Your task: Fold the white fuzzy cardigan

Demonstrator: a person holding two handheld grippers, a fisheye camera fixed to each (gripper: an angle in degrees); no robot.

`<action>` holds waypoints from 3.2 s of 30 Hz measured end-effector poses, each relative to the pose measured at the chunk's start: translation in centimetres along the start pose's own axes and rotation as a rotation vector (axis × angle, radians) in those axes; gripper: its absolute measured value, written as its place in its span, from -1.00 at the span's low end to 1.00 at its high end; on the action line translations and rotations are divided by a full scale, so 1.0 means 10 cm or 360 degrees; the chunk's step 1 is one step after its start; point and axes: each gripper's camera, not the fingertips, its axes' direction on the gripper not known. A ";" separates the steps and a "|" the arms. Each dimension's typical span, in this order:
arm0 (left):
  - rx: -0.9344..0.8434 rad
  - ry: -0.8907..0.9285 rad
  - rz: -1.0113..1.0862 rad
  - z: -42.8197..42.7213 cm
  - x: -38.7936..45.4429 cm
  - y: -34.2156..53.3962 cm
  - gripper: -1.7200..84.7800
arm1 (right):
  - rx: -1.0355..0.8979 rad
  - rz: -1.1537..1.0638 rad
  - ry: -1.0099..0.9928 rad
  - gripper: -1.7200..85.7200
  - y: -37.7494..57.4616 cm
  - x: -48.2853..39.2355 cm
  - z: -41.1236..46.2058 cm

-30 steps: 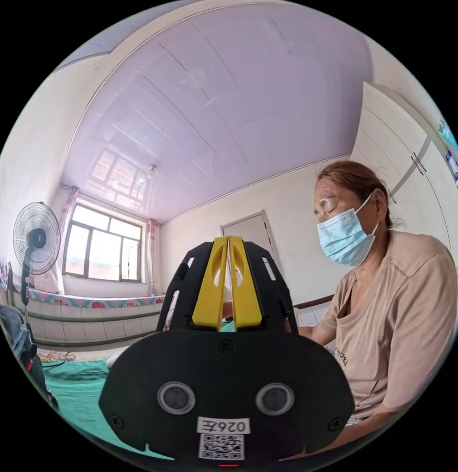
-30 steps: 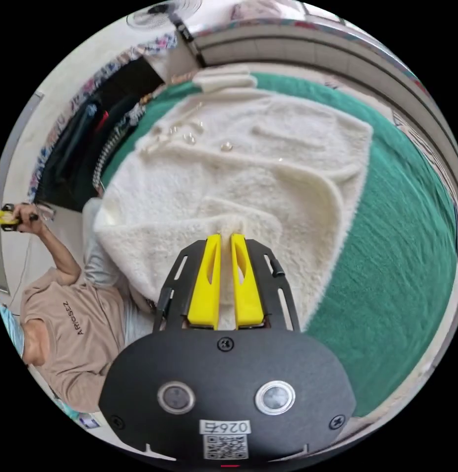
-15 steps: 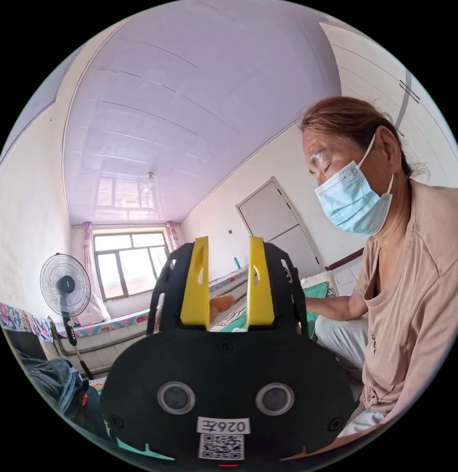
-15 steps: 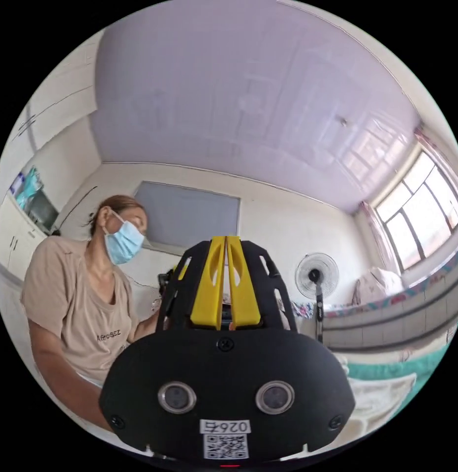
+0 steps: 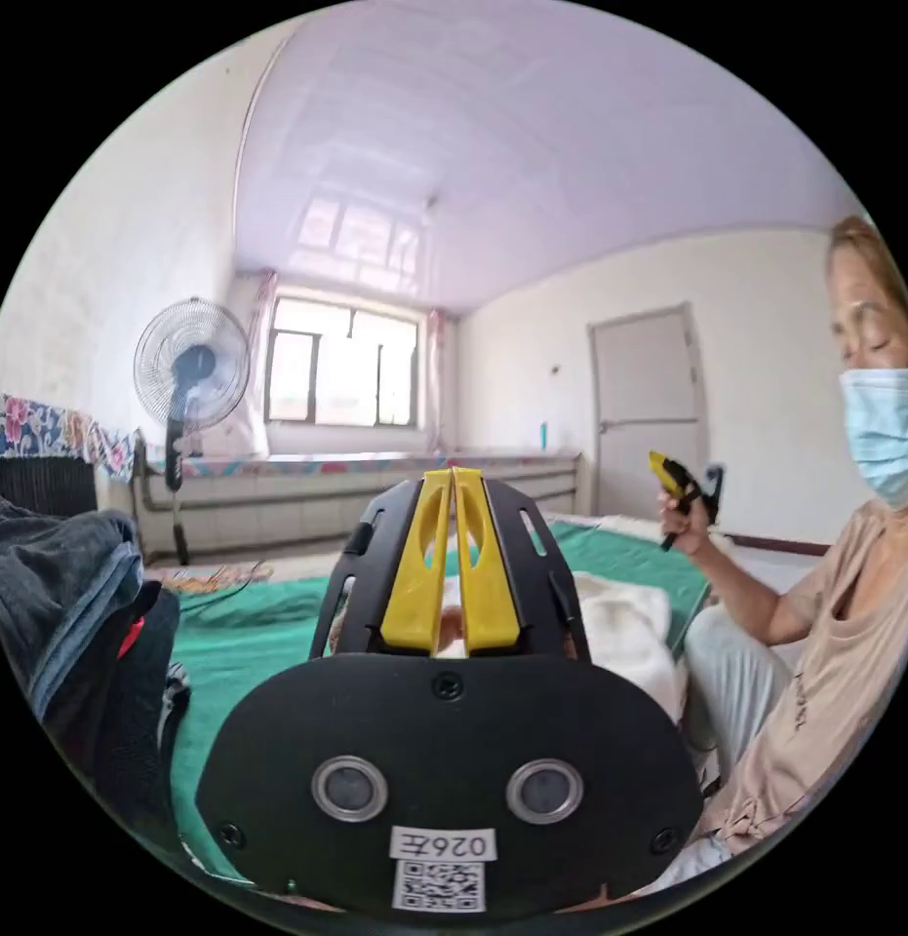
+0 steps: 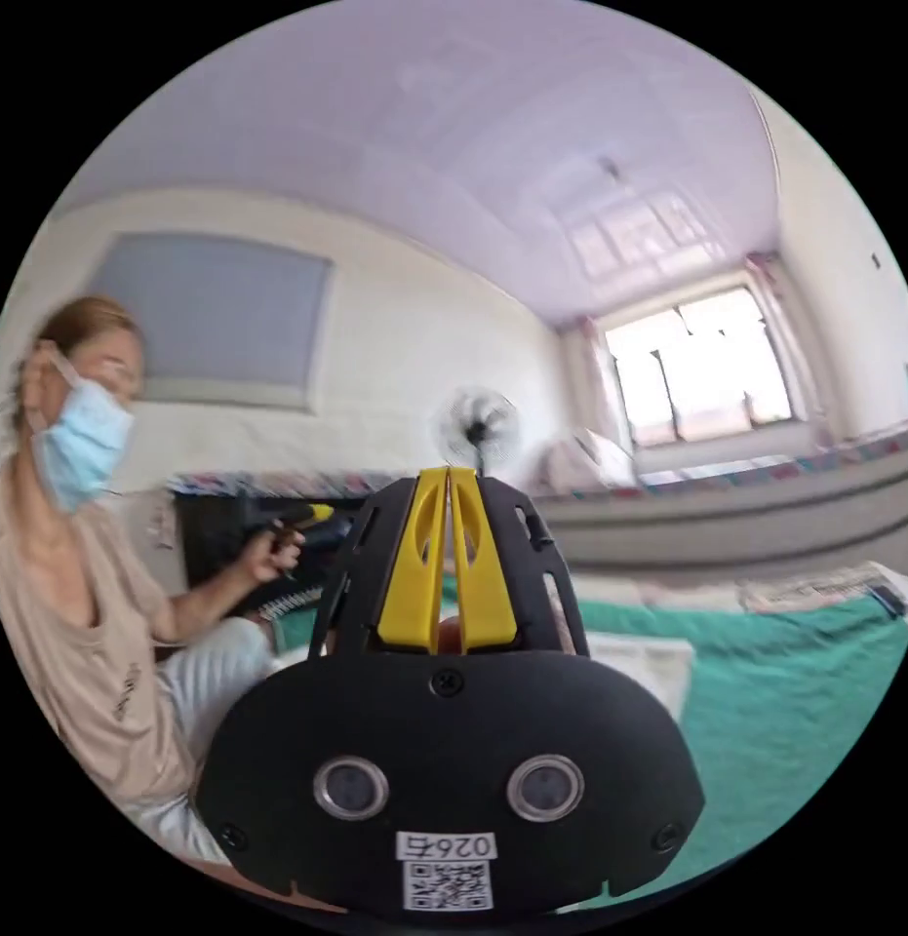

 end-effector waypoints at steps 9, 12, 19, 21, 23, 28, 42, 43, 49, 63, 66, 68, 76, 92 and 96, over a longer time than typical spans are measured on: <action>-0.0786 -0.0003 -0.0420 2.51 -1.61 0.58 -0.59 | -0.1187 0.0330 0.0760 -0.89 0.38 1.82 2.79; -0.0988 0.0003 -0.0412 3.19 -1.81 0.71 -0.55 | -0.1282 0.0554 0.0822 -0.83 0.58 2.47 3.24; -0.1319 0.0056 -0.0246 4.24 -1.77 0.77 -0.53 | -0.1603 0.0783 0.0902 -0.68 1.16 3.40 4.25; -0.1298 0.0148 -0.0201 4.24 -1.74 0.75 -0.63 | -0.1626 0.0738 0.0972 -0.74 1.17 3.38 4.43; -0.1245 0.0317 -0.0299 4.19 -1.76 0.77 -0.77 | -0.1651 0.0661 0.0841 -0.89 1.09 3.23 4.61; -0.1039 0.0314 -0.0296 3.87 -1.80 0.62 -0.85 | -0.1574 0.0470 0.0808 -0.95 0.65 2.80 4.67; -0.0953 -0.0003 -0.0247 4.51 -2.08 -0.22 -0.82 | -0.1301 0.0402 0.1267 -0.92 -0.24 2.68 4.98; -0.1025 0.0009 -0.0281 4.56 -2.08 -0.08 -0.79 | -0.1387 0.0550 0.1318 -0.93 -0.08 2.93 5.05; -0.1122 -0.0187 -0.0246 3.59 -2.11 0.54 -0.77 | -0.1450 0.0574 0.1185 -0.86 0.01 2.71 4.62; -0.1340 0.0298 -0.0915 2.07 -2.06 1.57 -0.70 | -0.1786 0.1202 0.0723 -0.75 0.31 1.74 2.69; -0.1384 0.0563 -0.1052 2.07 -2.04 1.62 -0.86 | -0.1991 0.1000 0.0839 -0.95 0.21 1.70 2.84; -0.1370 0.0553 -0.1031 1.86 -2.02 1.61 -0.87 | -0.1975 0.1057 0.0585 -0.97 0.05 1.60 2.78; -0.1384 0.0510 -0.1047 1.12 -2.17 1.68 -0.83 | -0.2007 0.0913 0.0987 -0.98 -0.23 1.34 2.02; -0.1368 0.0364 -0.0327 1.92 -1.19 0.80 -0.97 | -0.2405 0.0704 0.0565 -0.98 -0.11 1.37 2.76; -0.1154 0.0313 -0.0530 1.90 -1.63 0.53 -0.96 | -0.2078 0.0718 0.0697 -0.93 -0.61 1.40 2.51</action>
